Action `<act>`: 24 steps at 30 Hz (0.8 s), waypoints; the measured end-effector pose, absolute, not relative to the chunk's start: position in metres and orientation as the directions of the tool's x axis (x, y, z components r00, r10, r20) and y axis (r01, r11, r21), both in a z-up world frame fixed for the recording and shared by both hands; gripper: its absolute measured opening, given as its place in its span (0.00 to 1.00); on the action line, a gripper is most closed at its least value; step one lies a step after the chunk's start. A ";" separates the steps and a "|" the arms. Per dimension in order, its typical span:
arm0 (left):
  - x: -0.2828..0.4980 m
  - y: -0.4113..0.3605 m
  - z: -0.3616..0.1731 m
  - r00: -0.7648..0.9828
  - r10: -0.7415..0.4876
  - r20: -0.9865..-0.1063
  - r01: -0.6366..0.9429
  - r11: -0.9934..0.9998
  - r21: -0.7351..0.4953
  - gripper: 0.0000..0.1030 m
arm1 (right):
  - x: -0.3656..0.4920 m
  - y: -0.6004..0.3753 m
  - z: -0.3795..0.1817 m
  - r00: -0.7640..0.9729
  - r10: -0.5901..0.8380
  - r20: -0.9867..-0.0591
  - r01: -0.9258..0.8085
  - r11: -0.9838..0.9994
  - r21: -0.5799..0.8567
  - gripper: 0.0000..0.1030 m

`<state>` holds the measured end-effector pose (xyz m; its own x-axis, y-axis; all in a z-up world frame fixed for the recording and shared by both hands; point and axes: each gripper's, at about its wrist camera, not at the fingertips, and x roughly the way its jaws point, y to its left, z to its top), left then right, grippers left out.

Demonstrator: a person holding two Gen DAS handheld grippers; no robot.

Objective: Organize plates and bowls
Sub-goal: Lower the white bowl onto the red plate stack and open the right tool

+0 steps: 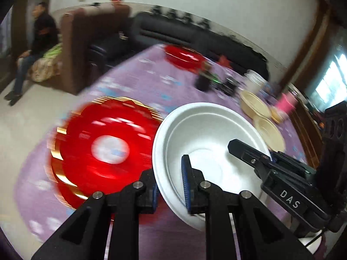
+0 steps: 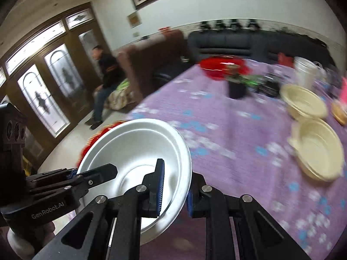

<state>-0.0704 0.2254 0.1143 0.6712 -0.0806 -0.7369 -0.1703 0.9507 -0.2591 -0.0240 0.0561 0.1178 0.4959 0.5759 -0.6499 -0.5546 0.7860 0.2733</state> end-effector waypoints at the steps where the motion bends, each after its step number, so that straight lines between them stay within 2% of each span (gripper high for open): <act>1: -0.071 0.240 0.116 0.673 -0.052 -0.738 -0.195 0.950 -0.245 0.16 | -0.023 0.075 0.121 0.489 0.579 -0.652 -0.570 0.778 0.264 0.18; 9: -0.056 0.311 0.093 0.622 0.064 -0.781 -0.325 0.928 -0.183 0.17 | -0.010 0.171 0.104 0.448 0.529 -0.721 -0.622 0.764 0.173 0.19; 15: -0.047 0.323 0.072 0.589 0.070 -0.805 -0.347 0.922 -0.174 0.17 | -0.001 0.189 0.084 0.436 0.485 -0.758 -0.614 0.776 0.143 0.20; 18: -0.048 0.320 0.073 0.597 0.072 -0.799 -0.337 0.927 -0.168 0.24 | 0.002 0.191 0.079 0.438 0.481 -0.759 -0.613 0.778 0.138 0.20; 20: -0.051 0.318 0.076 0.612 0.060 -0.789 -0.325 0.928 -0.181 0.43 | 0.001 0.190 0.079 0.449 0.487 -0.749 -0.611 0.779 0.141 0.20; 21: -0.053 0.317 0.078 0.623 0.061 -0.780 -0.321 0.929 -0.184 0.48 | 0.000 0.190 0.079 0.453 0.491 -0.744 -0.610 0.779 0.143 0.21; 24: -0.059 0.315 0.087 0.640 0.106 -0.761 -0.337 0.929 -0.154 0.54 | -0.004 0.187 0.082 0.501 0.496 -0.709 -0.603 0.788 0.125 0.29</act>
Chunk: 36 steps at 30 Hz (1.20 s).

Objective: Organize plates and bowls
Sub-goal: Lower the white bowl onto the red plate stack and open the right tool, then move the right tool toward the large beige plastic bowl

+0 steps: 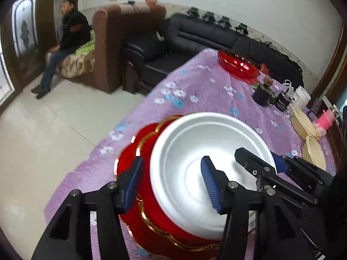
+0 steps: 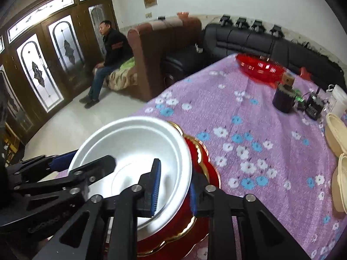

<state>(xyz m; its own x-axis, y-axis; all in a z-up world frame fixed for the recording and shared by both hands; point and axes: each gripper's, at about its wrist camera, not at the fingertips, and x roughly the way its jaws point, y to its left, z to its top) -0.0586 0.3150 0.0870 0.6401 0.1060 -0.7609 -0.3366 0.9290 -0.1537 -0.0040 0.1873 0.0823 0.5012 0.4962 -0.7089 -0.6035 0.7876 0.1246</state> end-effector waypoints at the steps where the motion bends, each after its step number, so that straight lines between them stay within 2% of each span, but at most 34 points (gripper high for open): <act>1: -0.062 0.316 0.090 0.645 0.116 -0.755 -0.343 0.927 -0.150 0.58 | -0.005 0.186 0.084 0.513 0.498 -0.699 -0.602 0.789 0.120 0.33; 2: -0.063 0.317 0.092 0.648 0.126 -0.751 -0.351 0.925 -0.148 0.63 | -0.006 0.184 0.085 0.520 0.507 -0.687 -0.602 0.788 0.126 0.36; 6: -0.080 0.322 0.105 0.674 0.165 -0.720 -0.381 0.912 -0.148 0.64 | -0.010 0.171 0.095 0.542 0.540 -0.644 -0.591 0.790 0.165 0.49; 9: -0.096 0.316 0.119 0.703 0.191 -0.686 -0.392 0.908 -0.149 0.67 | -0.019 0.153 0.109 0.578 0.554 -0.600 -0.580 0.795 0.175 0.51; 11: -0.106 0.308 0.126 0.717 0.213 -0.664 -0.402 0.905 -0.143 0.76 | -0.027 0.140 0.118 0.602 0.558 -0.572 -0.578 0.798 0.170 0.55; 13: -0.114 0.293 0.133 0.722 0.252 -0.644 -0.413 0.904 -0.110 0.79 | -0.039 0.123 0.127 0.634 0.556 -0.538 -0.573 0.805 0.156 0.66; 17: -0.122 0.258 0.138 0.720 0.314 -0.619 -0.421 0.907 -0.030 0.90 | -0.061 0.091 0.136 0.710 0.513 -0.483 -0.537 0.838 0.100 0.77; 19: -0.124 0.237 0.140 0.732 0.317 -0.603 -0.397 0.918 0.001 0.92 | -0.067 0.076 0.136 0.741 0.481 -0.469 -0.511 0.857 0.071 0.84; 22: -0.124 0.210 0.139 0.743 0.291 -0.603 -0.350 0.936 0.020 0.92 | -0.072 0.054 0.136 0.786 0.426 -0.448 -0.458 0.888 0.041 0.88; 27: -0.120 0.170 0.137 0.748 0.254 -0.613 -0.274 0.960 0.063 0.92 | -0.073 0.002 0.139 0.850 0.343 -0.399 -0.350 0.935 0.057 0.90; 36: -0.119 0.121 0.134 0.759 0.251 -0.601 -0.211 0.968 0.137 0.92 | -0.050 -0.076 0.135 0.846 0.275 -0.456 -0.221 0.960 0.170 0.91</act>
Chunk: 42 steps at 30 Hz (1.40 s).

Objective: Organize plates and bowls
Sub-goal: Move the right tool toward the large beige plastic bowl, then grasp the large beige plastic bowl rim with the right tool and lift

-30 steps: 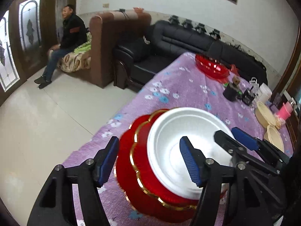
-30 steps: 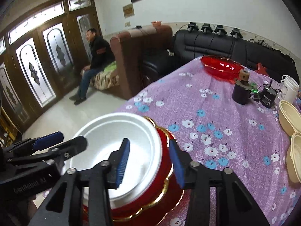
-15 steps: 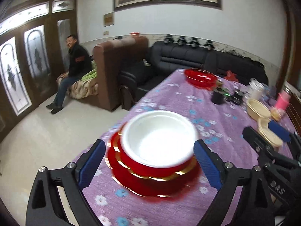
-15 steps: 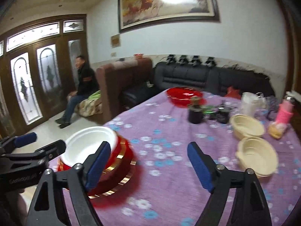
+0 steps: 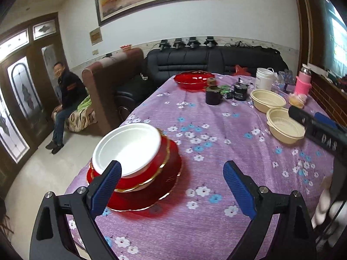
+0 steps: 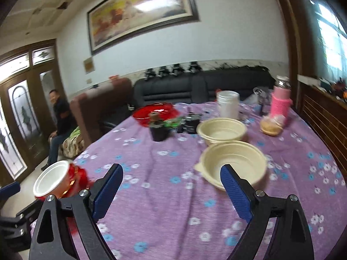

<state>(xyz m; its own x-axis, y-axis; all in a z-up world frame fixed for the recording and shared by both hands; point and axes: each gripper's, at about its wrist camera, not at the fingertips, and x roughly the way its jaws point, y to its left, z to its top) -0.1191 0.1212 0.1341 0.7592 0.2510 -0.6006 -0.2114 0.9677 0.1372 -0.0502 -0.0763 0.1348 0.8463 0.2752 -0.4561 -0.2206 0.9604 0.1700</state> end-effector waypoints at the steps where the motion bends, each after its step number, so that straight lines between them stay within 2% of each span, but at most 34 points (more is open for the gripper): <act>1: -0.118 0.116 0.133 0.759 0.247 -0.602 -0.203 0.969 0.141 0.92 | -0.046 -0.084 0.133 0.846 0.262 -0.464 -0.201 0.963 0.178 0.91; 8: -0.111 0.102 0.128 0.748 0.209 -0.630 -0.175 0.978 0.117 0.92 | -0.027 -0.118 0.128 0.846 0.225 -0.483 -0.138 0.968 0.209 0.91; 13: -0.110 0.103 0.121 0.740 0.152 -0.655 -0.175 0.984 0.031 0.92 | -0.017 -0.131 0.125 0.876 0.183 -0.447 -0.104 0.975 0.195 0.91; 17: -0.109 0.099 0.114 0.748 0.154 -0.645 -0.198 0.980 0.004 0.92 | -0.016 -0.143 0.112 0.898 0.121 -0.422 -0.043 0.981 0.189 0.91; 21: -0.106 0.089 0.109 0.752 0.175 -0.636 -0.214 0.977 0.017 0.92 | -0.011 -0.155 0.106 0.898 0.082 -0.431 -0.008 0.985 0.170 0.91; 25: -0.104 0.072 0.101 0.738 0.145 -0.659 -0.163 0.986 0.035 0.92 | -0.007 -0.162 0.101 0.891 0.068 -0.449 0.015 0.984 0.180 0.91; 28: -0.110 0.062 0.101 0.756 0.121 -0.644 -0.123 0.992 0.042 0.92 | -0.005 -0.161 0.098 0.884 0.062 -0.463 0.020 0.985 0.169 0.91; 37: -0.125 0.073 0.103 0.769 0.083 -0.634 -0.104 0.995 0.003 0.92 | -0.020 -0.141 0.113 0.911 0.041 -0.411 0.004 0.994 0.107 0.91; 42: -0.127 0.074 0.098 0.760 0.063 -0.646 -0.094 0.996 -0.013 0.92 | -0.013 -0.149 0.127 0.909 0.052 -0.415 0.005 0.991 0.133 0.91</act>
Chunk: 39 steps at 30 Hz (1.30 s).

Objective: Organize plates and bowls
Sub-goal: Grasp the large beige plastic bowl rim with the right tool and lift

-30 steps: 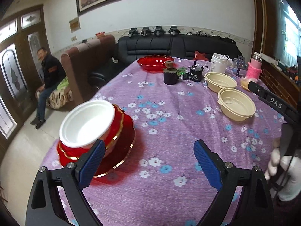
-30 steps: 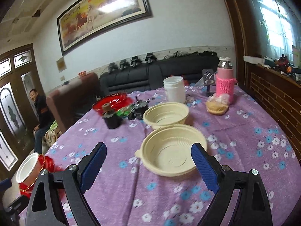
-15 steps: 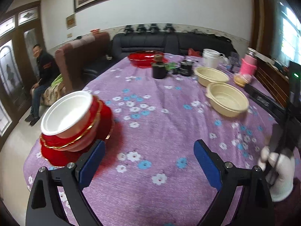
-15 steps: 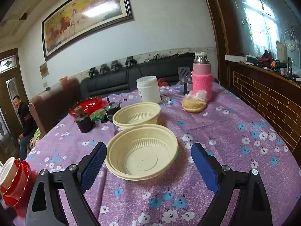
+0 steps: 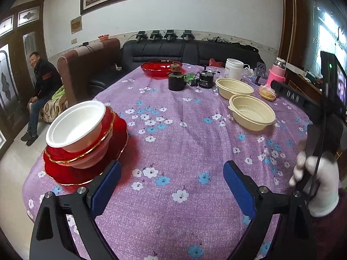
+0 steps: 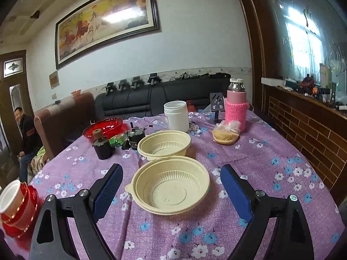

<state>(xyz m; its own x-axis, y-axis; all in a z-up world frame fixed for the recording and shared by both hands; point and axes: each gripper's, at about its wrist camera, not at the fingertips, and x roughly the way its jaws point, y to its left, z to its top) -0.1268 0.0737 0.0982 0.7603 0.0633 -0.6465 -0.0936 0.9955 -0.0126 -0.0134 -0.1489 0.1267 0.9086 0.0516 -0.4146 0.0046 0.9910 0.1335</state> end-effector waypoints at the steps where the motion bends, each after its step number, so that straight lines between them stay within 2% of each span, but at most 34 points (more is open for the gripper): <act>1: -0.127 0.073 0.097 0.758 0.059 -0.649 -0.089 0.996 -0.014 0.92 | -0.010 -0.153 0.128 0.906 0.051 -0.421 0.011 0.990 0.143 0.91; 8: -0.121 0.069 0.090 0.742 0.045 -0.668 -0.079 0.997 -0.021 0.92 | 0.016 -0.210 0.120 0.896 -0.014 -0.444 0.106 0.978 0.182 0.91; 14: -0.090 0.053 0.078 0.709 0.010 -0.705 -0.041 0.999 -0.027 0.92 | 0.045 -0.257 0.093 0.825 0.061 -0.562 0.141 0.940 0.309 0.90; 15: -0.084 0.052 0.078 0.702 -0.002 -0.712 -0.037 0.999 -0.038 0.92 | 0.050 -0.257 0.087 0.812 0.095 -0.576 0.126 0.935 0.331 0.86; 17: -0.067 0.051 0.077 0.679 -0.048 -0.733 -0.023 0.996 -0.087 0.92 | 0.065 -0.253 0.071 0.767 0.194 -0.612 0.075 0.920 0.385 0.64; 19: -0.051 0.047 0.077 0.657 -0.080 -0.749 -0.007 0.994 -0.112 0.92 | 0.076 -0.243 0.059 0.723 0.250 -0.644 0.043 0.914 0.404 0.48; 21: -0.033 0.041 0.080 0.641 -0.107 -0.760 0.009 0.991 -0.133 0.92 | 0.084 -0.231 0.047 0.685 0.277 -0.673 0.020 0.917 0.398 0.36; 22: -0.024 0.038 0.082 0.634 -0.126 -0.763 0.015 0.988 -0.151 0.92 | 0.087 -0.227 0.043 0.671 0.297 -0.680 0.004 0.915 0.404 0.25; 25: 0.012 0.031 0.086 0.621 -0.192 -0.760 0.037 0.976 -0.215 0.92 | 0.087 -0.219 0.038 0.635 0.366 -0.680 -0.024 0.890 0.456 0.22; 27: 0.036 0.031 0.083 0.620 -0.186 -0.762 0.012 0.973 -0.228 0.91 | 0.086 -0.219 0.035 0.611 0.429 -0.665 -0.050 0.860 0.508 0.20; 31: 0.073 0.041 0.064 0.586 -0.235 -0.776 -0.031 0.950 -0.311 0.86 | 0.084 -0.214 0.028 0.529 0.582 -0.618 -0.116 0.770 0.627 0.17; 34: 0.089 0.042 0.044 0.550 -0.217 -0.807 -0.056 0.954 -0.294 0.86 | 0.084 -0.199 0.023 0.472 0.638 -0.608 -0.151 0.738 0.658 0.19; 36: 0.098 0.043 0.029 0.519 -0.196 -0.832 -0.077 0.959 -0.273 0.77 | 0.083 -0.185 0.021 0.450 0.632 -0.631 -0.176 0.755 0.631 0.19; 37: 0.102 0.043 0.022 0.499 -0.204 -0.843 -0.073 0.959 -0.275 0.58 | 0.081 -0.179 0.021 0.456 0.611 -0.648 -0.187 0.777 0.601 0.20; 38: 0.105 0.042 0.018 0.483 -0.211 -0.850 -0.065 0.959 -0.275 0.30 | 0.080 -0.174 0.022 0.460 0.595 -0.659 -0.196 0.792 0.579 0.20; 39: 0.108 0.041 0.014 0.471 -0.223 -0.854 -0.053 0.959 -0.280 0.22 | 0.080 -0.169 0.023 0.460 0.586 -0.667 -0.207 0.801 0.561 0.20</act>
<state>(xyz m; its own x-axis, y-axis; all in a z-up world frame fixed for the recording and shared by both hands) 0.1082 0.0408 0.0142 0.4706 -0.2231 -0.8537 -0.0534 0.9585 -0.2799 0.0799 -0.1688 0.0228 0.4604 0.5861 -0.6667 -0.2073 0.8012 0.5613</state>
